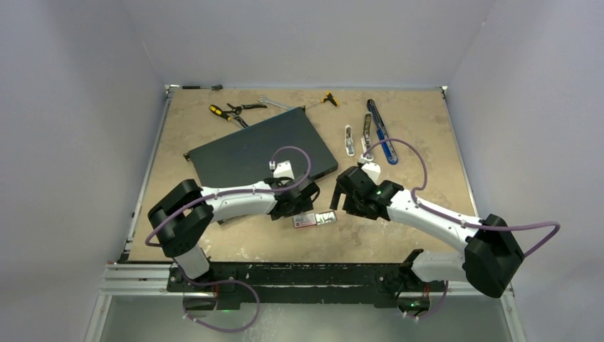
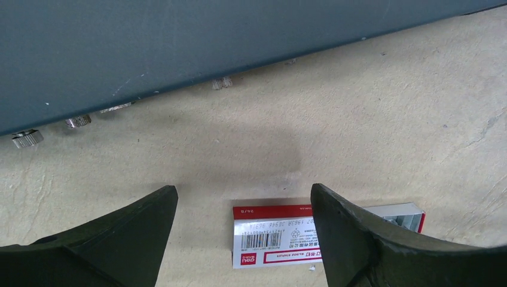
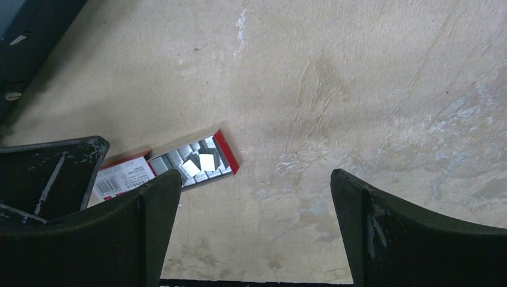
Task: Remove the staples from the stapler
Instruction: Close the staple box at the center of the board.
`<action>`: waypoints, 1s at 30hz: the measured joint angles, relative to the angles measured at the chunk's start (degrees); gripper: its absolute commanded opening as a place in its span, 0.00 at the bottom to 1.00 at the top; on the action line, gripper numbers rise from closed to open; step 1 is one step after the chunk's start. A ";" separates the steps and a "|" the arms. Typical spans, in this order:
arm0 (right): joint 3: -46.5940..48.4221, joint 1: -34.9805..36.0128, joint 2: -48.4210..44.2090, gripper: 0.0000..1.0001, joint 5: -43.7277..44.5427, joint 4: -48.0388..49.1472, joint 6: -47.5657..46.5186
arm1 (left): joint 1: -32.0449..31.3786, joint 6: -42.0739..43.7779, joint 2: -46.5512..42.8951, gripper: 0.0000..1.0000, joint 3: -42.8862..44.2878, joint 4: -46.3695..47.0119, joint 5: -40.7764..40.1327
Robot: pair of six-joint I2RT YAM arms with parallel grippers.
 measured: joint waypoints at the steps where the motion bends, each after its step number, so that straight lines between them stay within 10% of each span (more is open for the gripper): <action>1: 0.00 0.00 0.02 0.94 -0.22 0.00 0.02 | 0.15 -0.13 0.00 0.80 0.00 -0.04 0.04; 30: -0.57 -3.02 6.56 0.74 -2.51 3.74 -2.05 | 0.35 0.55 0.92 0.67 -0.81 1.05 1.73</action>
